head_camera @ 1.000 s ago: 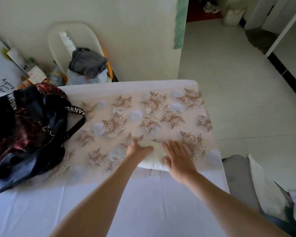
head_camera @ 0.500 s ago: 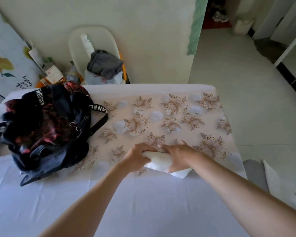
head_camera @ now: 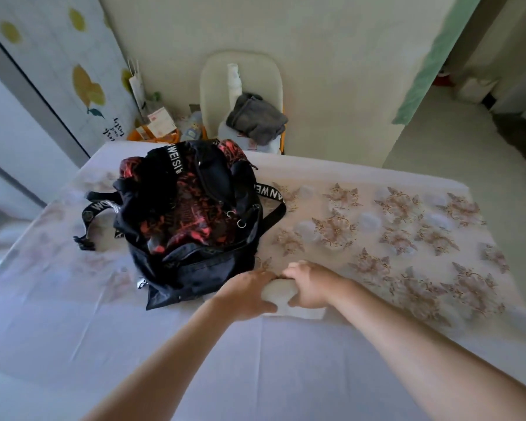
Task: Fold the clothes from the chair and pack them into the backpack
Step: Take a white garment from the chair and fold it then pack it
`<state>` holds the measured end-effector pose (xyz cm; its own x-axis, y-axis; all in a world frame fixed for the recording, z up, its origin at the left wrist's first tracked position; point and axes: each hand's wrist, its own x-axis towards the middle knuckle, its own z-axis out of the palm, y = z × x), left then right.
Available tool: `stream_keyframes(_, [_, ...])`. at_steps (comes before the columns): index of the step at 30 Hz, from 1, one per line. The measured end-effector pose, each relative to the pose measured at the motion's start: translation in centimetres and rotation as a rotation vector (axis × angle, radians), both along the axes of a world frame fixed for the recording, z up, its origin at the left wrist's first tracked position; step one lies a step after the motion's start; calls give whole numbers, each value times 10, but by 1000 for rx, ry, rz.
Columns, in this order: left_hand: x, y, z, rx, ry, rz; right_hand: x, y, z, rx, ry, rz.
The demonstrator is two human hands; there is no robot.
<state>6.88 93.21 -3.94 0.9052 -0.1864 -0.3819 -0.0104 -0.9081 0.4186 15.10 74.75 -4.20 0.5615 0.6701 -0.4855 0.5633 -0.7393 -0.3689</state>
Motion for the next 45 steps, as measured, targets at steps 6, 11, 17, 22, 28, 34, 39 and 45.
stream_keyframes(6, [-24, 42, -15, -83, 203, 146, -14, 34, -10, -3, 7, -50])
stream_keyframes(11, [-34, 32, -30, 28, -33, 193, -30, 39, -31, 28, -301, 48])
stream_keyframes(17, [-42, 19, -46, 105, 37, 168, -41, 24, -57, 55, -231, 82])
stream_keyframes(22, [-45, 18, -49, 104, 16, 128, -43, 22, -62, 40, -226, 96])
stream_keyframes(28, [-32, 39, -8, 5, -382, 240, -17, 44, -27, 206, -239, 36])
stream_keyframes(34, [-6, 97, 24, 181, -484, 359, 4, 106, 12, 387, -325, 51])
stream_keyframes(39, [5, 145, 4, 300, -213, 296, 17, 158, 7, 194, -335, 144])
stream_keyframes(45, [15, 189, -18, 84, -259, 215, 22, 195, -5, 23, -316, 120])
